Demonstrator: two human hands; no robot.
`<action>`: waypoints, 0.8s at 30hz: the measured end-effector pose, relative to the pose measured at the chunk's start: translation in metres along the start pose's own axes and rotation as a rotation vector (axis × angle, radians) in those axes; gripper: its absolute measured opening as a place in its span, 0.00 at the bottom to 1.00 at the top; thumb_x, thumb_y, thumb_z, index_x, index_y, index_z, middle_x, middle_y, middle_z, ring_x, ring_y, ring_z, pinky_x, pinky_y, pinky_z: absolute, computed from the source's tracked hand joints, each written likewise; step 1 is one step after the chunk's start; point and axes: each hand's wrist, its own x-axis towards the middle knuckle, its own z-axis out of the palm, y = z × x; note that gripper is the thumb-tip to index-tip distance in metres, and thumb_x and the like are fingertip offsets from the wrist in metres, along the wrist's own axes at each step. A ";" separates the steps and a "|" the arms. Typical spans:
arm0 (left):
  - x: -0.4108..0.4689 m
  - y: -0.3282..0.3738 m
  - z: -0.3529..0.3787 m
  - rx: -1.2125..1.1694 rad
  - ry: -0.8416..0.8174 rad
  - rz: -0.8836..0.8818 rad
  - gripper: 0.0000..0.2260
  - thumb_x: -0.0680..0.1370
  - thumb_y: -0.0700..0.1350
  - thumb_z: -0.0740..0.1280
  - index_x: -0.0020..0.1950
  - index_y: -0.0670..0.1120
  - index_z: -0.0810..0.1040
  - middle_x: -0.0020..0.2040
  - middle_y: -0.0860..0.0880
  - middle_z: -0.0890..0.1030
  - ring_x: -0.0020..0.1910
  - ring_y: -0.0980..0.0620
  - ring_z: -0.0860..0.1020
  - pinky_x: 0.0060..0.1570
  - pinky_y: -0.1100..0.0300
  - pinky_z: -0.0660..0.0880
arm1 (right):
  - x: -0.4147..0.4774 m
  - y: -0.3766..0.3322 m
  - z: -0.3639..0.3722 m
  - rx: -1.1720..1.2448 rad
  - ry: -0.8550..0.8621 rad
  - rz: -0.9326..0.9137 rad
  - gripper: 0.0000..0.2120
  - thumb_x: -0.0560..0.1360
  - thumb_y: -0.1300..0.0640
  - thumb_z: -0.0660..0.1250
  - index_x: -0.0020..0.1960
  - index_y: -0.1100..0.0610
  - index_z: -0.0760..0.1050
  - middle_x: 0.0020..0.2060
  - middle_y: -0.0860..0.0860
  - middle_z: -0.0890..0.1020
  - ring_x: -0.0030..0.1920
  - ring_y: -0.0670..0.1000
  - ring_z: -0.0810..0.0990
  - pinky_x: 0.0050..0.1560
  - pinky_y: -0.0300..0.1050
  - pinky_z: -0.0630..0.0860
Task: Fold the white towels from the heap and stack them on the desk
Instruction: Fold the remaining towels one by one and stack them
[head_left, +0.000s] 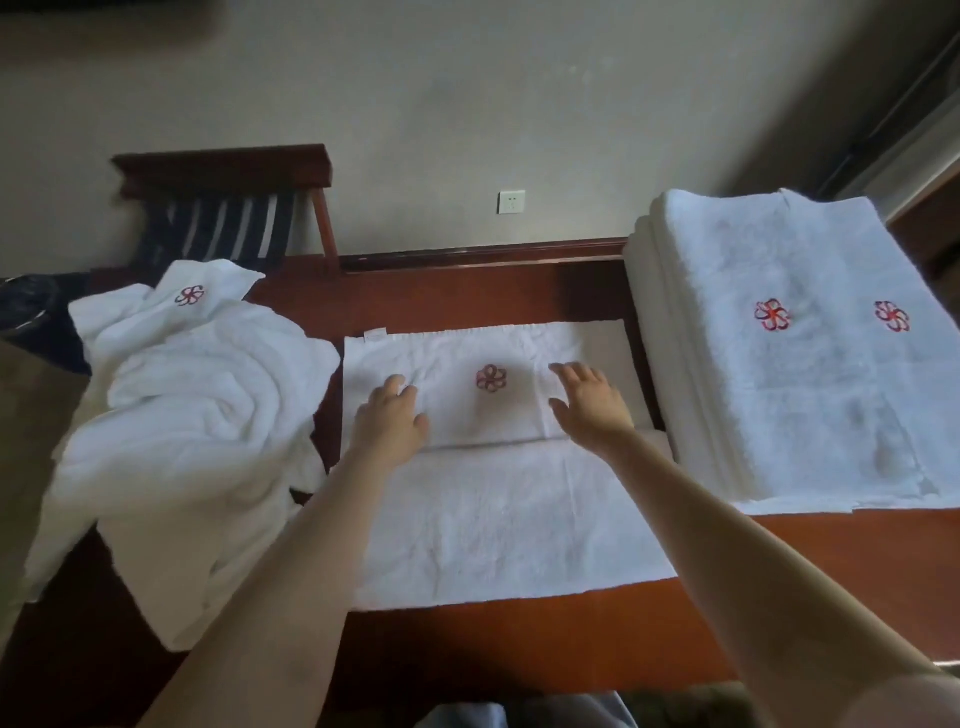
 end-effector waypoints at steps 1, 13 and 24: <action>0.011 0.002 -0.006 -0.039 -0.005 -0.031 0.18 0.81 0.48 0.59 0.68 0.41 0.70 0.73 0.44 0.63 0.65 0.43 0.69 0.61 0.51 0.71 | 0.012 0.005 -0.007 0.004 -0.001 0.014 0.24 0.79 0.53 0.60 0.74 0.54 0.61 0.71 0.53 0.68 0.69 0.56 0.67 0.64 0.53 0.69; 0.121 -0.002 -0.018 -0.059 -0.065 -0.260 0.20 0.80 0.48 0.62 0.71 0.44 0.68 0.72 0.45 0.64 0.66 0.42 0.70 0.60 0.50 0.72 | 0.120 0.054 -0.032 -0.064 -0.186 0.079 0.23 0.79 0.55 0.61 0.73 0.54 0.64 0.68 0.54 0.71 0.68 0.57 0.66 0.64 0.52 0.67; 0.145 -0.009 -0.009 -0.001 -0.151 -0.346 0.14 0.80 0.42 0.61 0.66 0.43 0.68 0.66 0.41 0.67 0.61 0.38 0.71 0.58 0.47 0.72 | 0.150 0.059 -0.028 -0.182 -0.202 0.065 0.13 0.76 0.61 0.61 0.60 0.56 0.73 0.57 0.54 0.74 0.62 0.55 0.67 0.60 0.50 0.65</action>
